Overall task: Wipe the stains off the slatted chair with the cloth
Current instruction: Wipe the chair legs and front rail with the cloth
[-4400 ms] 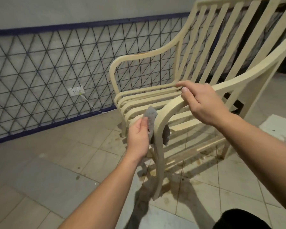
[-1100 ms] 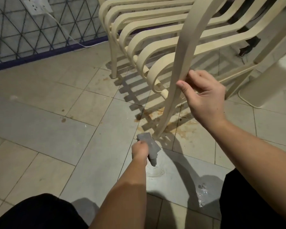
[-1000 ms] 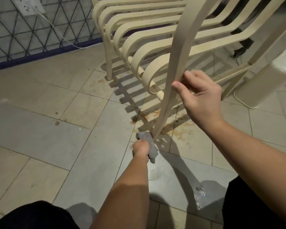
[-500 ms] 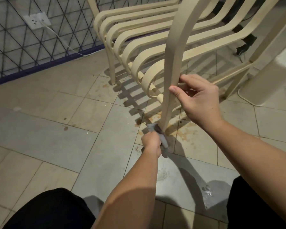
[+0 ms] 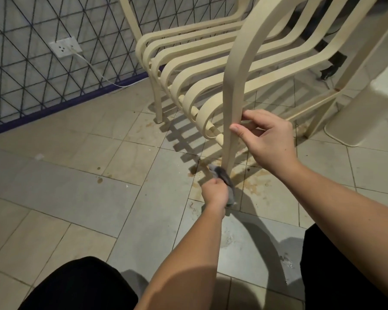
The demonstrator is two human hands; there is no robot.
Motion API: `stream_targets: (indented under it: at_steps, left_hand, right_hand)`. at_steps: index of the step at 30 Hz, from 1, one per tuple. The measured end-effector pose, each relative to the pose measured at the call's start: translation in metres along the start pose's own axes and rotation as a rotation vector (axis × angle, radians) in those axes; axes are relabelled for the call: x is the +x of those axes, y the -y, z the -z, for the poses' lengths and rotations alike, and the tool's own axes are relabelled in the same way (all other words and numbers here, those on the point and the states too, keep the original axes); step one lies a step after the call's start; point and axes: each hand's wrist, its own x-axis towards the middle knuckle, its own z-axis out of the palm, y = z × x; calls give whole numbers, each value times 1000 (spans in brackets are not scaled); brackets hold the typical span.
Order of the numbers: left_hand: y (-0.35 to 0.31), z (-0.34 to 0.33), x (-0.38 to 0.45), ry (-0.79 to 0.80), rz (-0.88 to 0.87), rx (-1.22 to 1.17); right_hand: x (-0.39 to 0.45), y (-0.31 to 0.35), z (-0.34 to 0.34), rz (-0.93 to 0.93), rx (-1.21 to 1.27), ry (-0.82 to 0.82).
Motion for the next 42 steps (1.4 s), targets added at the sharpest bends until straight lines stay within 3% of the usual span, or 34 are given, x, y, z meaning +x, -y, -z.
stream_targets:
  at_steps: [4, 6, 9, 10, 12, 14, 15, 19, 23, 25, 28, 30, 32, 36, 42]
  left_hand:
    - [6, 4, 21, 11, 129, 76]
    - [8, 5, 26, 20, 129, 96]
    - [5, 12, 14, 56, 66, 76]
    - [3, 14, 10, 66, 42, 41]
    - [-1, 18, 4, 84, 17, -18]
    - [-9, 22, -6, 144, 20, -27]
    - [-14, 23, -10, 190, 34, -32]
    - [-47, 43, -30, 468, 81, 22]
    - [-110, 78, -58, 501, -281, 631]
    - [-150, 89, -81, 428, -539, 769]
    - [-207, 86, -111, 240, -942, 471]
    - [-233, 70, -120, 250, -1123, 281]
    - [-244, 49, -121, 294, -1169, 263]
    - [-249, 29, -126, 412, -1090, 131]
    - [-243, 26, -125, 370, -1164, 291]
  right_hand:
    - [-4, -1, 7, -198, 222, 51]
    - [-15, -9, 6, -325, 228, -50]
    - [-51, -34, -8, -755, 236, -237]
    - [-64, -42, -14, -914, 246, -209]
    - [-87, -51, -31, -1108, 297, 14]
    - [-101, -49, -48, -1130, 424, 192]
    - [-106, -45, -55, -1107, 484, 205]
    - [-123, -40, -66, -1034, 553, 44]
    - [-123, -49, -62, -1116, 658, -107]
    - [-123, -58, -61, -1203, 690, -173]
    - [-134, -79, -65, -1405, 673, -269]
    - [-147, -94, -72, -1528, 626, -252]
    - [-159, -106, -83, -1578, 575, -175]
    - [-168, -110, -103, -1607, 545, -106]
    - [-162, -112, -143, -1640, 702, -45]
